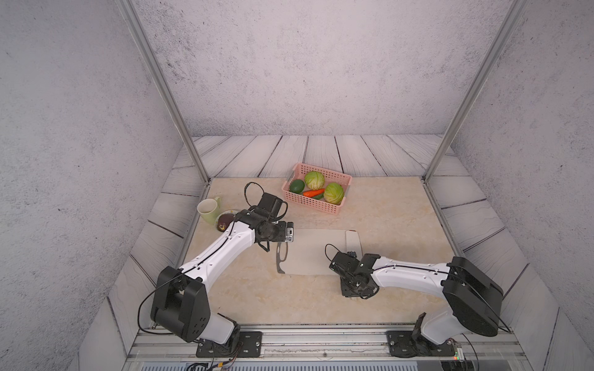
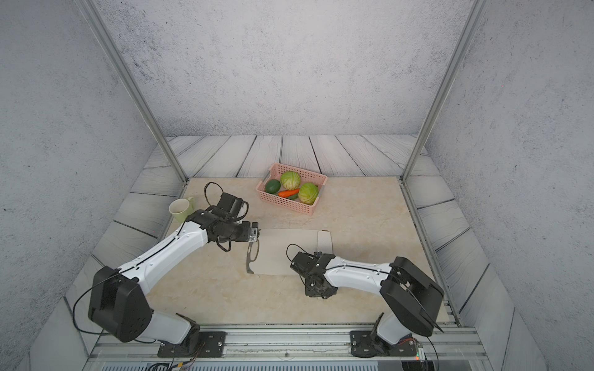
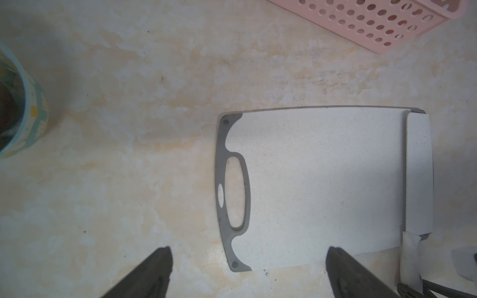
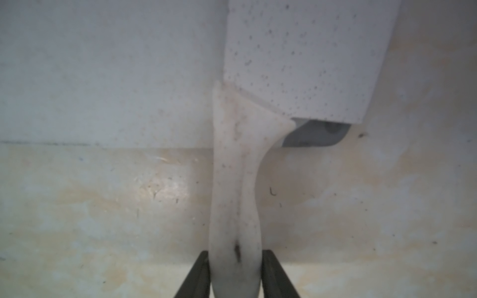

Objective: Align the knife with the edge of the cutting board
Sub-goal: Adjust the knife at the edge of the cutting board.

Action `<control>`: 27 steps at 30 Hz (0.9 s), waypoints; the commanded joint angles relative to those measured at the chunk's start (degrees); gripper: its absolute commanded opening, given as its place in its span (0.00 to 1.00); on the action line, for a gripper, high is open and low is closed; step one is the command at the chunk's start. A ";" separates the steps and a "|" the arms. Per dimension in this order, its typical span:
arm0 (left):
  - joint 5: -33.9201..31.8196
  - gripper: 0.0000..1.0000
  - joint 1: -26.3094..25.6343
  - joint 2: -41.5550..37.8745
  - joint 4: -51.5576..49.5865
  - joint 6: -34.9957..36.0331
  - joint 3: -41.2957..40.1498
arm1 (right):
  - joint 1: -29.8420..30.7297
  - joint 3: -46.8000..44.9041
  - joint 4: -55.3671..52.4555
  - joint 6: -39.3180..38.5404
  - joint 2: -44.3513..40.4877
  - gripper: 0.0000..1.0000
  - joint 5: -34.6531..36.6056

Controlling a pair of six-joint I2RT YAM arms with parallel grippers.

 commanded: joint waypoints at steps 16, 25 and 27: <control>-0.48 0.98 -0.39 0.22 -1.00 0.71 1.54 | 0.24 2.35 -1.54 -0.64 1.39 0.34 1.12; -0.66 0.98 -0.52 0.27 -1.07 0.73 1.56 | 0.20 2.83 -2.01 -0.64 1.96 0.34 1.78; -0.66 0.98 -0.53 0.28 -1.06 0.72 1.53 | 0.14 2.92 -2.07 -0.68 2.16 0.34 1.90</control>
